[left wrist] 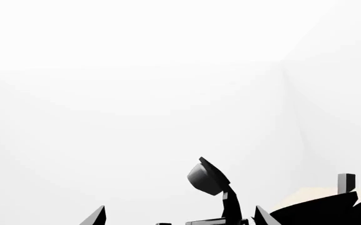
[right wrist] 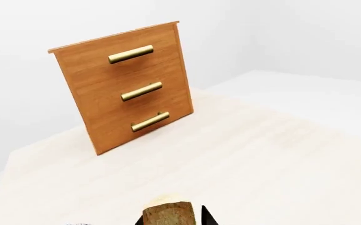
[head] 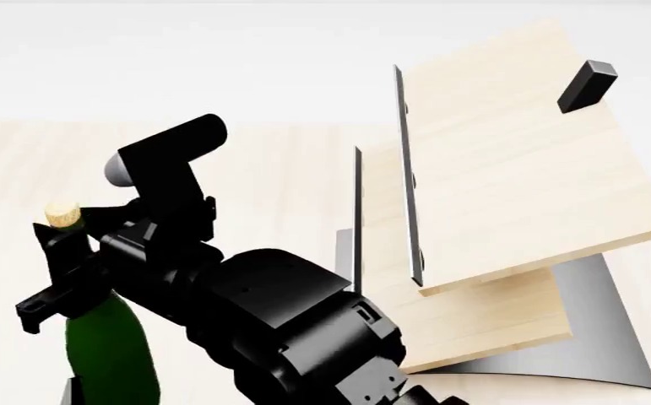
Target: Put the wine bottle on the wine rack.
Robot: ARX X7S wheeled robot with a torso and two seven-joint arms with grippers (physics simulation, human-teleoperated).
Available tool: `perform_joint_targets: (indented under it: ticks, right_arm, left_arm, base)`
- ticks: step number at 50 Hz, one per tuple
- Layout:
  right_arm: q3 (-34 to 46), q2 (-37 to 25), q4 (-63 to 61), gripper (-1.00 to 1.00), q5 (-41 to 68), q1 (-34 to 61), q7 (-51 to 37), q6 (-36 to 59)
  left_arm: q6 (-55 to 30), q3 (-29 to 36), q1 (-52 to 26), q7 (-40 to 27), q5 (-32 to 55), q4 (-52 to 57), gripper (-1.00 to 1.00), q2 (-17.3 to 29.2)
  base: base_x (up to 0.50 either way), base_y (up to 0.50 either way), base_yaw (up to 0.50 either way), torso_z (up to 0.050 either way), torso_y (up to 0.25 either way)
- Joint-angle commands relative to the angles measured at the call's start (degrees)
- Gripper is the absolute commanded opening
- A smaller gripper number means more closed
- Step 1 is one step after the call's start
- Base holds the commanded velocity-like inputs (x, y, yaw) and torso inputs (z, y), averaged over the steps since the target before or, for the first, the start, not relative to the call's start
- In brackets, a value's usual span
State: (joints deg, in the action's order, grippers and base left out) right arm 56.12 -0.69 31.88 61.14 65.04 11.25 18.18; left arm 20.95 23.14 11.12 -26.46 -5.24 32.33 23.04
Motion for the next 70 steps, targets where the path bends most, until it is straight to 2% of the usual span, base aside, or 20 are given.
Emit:
perform_joint_targets:
  ticks: [1, 8, 14, 42, 46, 53, 70]
  right_arm:
    - [2.8, -0.6, 0.5, -1.0, 2.6, 0.2, -0.6, -1.9]
    - [3.1, -1.0, 0.3, -1.0, 3.3, 0.3, -0.7, -2.2]
    - [1.6, -3.5, -6.1, -1.0, 5.4, 1.0, -3.4, -1.2]
    - [-10.3, -17.0, -26.5, -1.0, 15.0, 11.8, -21.4, 3.5]
    - [-12.3, -18.4, -27.0, -1.0, 17.6, 12.5, -23.8, 4.2]
    - [-21.0, -20.6, -25.4, -1.0, 29.5, 13.0, -30.6, 3.7]
    - [-30.2, -24.8, -21.5, -1.0, 38.0, 10.6, -35.6, -0.4]
  left_arm:
    - [0.2, 0.3, -0.2, -0.1, 0.0, -0.5, 1.0, 0.1]
    - [-0.2, 0.3, -0.1, -0.2, -0.1, 0.1, 1.0, 0.2]
    - [-0.2, 0.3, -0.1, -0.4, -0.1, 0.1, 1.0, 0.3]
    - [-0.4, 0.6, -0.4, -0.7, -0.1, 0.0, 1.0, 0.5]
    - [-0.6, 0.6, -0.4, -0.7, 0.0, 0.1, 1.0, 0.6]
    - [-0.9, 0.0, -0.5, -1.0, 0.4, 0.3, 1.0, 0.9]
    - [-0.7, 0.4, -0.7, -1.2, 0.2, -0.1, 1.0, 0.8]
  base:
    - [0.0, 0.0, 0.0, 0.0, 0.0]
    - [0.0, 0.0, 0.0, 0.0, 0.0]
    - [0.0, 0.0, 0.0, 0.0, 0.0]
    - [0.0, 0.0, 0.0, 0.0, 0.0]
    - [0.0, 0.0, 0.0, 0.0, 0.0]
    - [0.0, 0.0, 0.0, 0.0, 0.0]
    - [0.0, 0.0, 0.0, 0.0, 0.001]
